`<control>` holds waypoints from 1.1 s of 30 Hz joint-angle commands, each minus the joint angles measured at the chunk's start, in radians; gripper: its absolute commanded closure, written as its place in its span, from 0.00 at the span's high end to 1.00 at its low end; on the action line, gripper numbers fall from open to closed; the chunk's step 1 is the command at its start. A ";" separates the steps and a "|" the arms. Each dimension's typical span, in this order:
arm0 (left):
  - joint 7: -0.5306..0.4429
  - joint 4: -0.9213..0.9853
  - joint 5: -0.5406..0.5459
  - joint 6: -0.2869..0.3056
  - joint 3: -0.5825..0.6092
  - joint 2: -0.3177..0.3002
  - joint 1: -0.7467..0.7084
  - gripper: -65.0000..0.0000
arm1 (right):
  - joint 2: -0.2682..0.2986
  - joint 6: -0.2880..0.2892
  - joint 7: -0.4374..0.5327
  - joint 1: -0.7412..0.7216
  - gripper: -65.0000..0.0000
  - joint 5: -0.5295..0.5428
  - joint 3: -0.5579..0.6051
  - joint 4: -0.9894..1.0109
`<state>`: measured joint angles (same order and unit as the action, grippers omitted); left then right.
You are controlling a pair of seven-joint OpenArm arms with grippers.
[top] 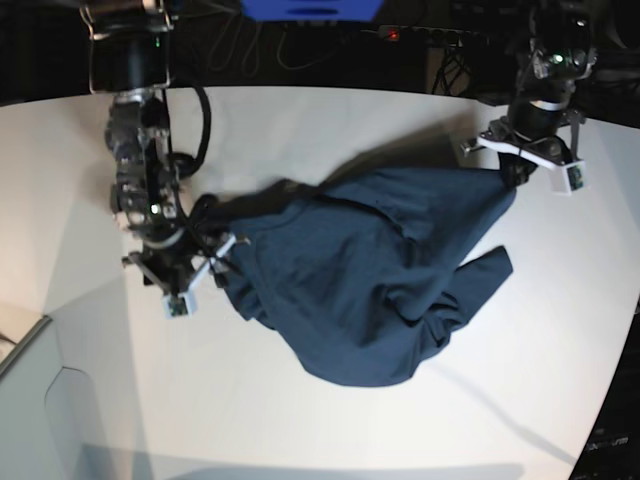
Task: Layout the t-shirt on the table in an organized manner, then fold the t-shirt properly
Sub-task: 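Lift the shirt with both grippers and drag it apart to spread it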
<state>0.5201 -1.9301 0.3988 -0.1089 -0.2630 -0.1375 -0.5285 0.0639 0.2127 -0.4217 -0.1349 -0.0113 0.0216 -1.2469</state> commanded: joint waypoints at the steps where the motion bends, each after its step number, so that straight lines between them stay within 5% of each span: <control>1: -0.022 -0.016 0.001 0.001 -0.005 -0.003 0.000 0.00 | 0.001 0.003 0.027 -0.058 0.56 0.006 -0.001 0.028; 5: -0.022 -0.015 0.001 0.001 -0.005 -0.001 -0.002 0.00 | 0.001 0.009 0.030 -0.174 0.56 0.006 -0.001 0.207; 9: -0.022 -0.015 0.001 -0.001 0.000 0.000 0.000 0.00 | 0.000 0.090 0.031 -0.208 0.56 0.006 -0.001 0.298; 18: -0.022 -0.018 0.001 -0.001 0.000 0.000 0.008 0.00 | -0.012 0.092 0.125 -0.208 0.56 0.006 0.025 0.428; 21: -0.022 -0.018 0.001 -0.001 0.000 0.000 0.009 0.00 | -0.012 0.092 0.131 -0.208 0.43 0.006 0.053 0.451; 25: -0.022 -0.021 0.001 -0.001 0.000 0.000 0.043 0.00 | -0.006 0.092 0.131 -0.210 0.03 0.006 0.110 0.445; 33: -0.022 -0.027 0.001 -0.001 0.001 -0.011 0.241 0.00 | 0.067 0.092 0.125 -0.210 0.00 0.007 0.074 0.135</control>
<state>0.5274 -1.9347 0.4015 -0.1093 -0.2588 -0.1394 -0.2993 0.1238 0.2996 -0.3382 -0.3023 -0.0174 0.1001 -1.0908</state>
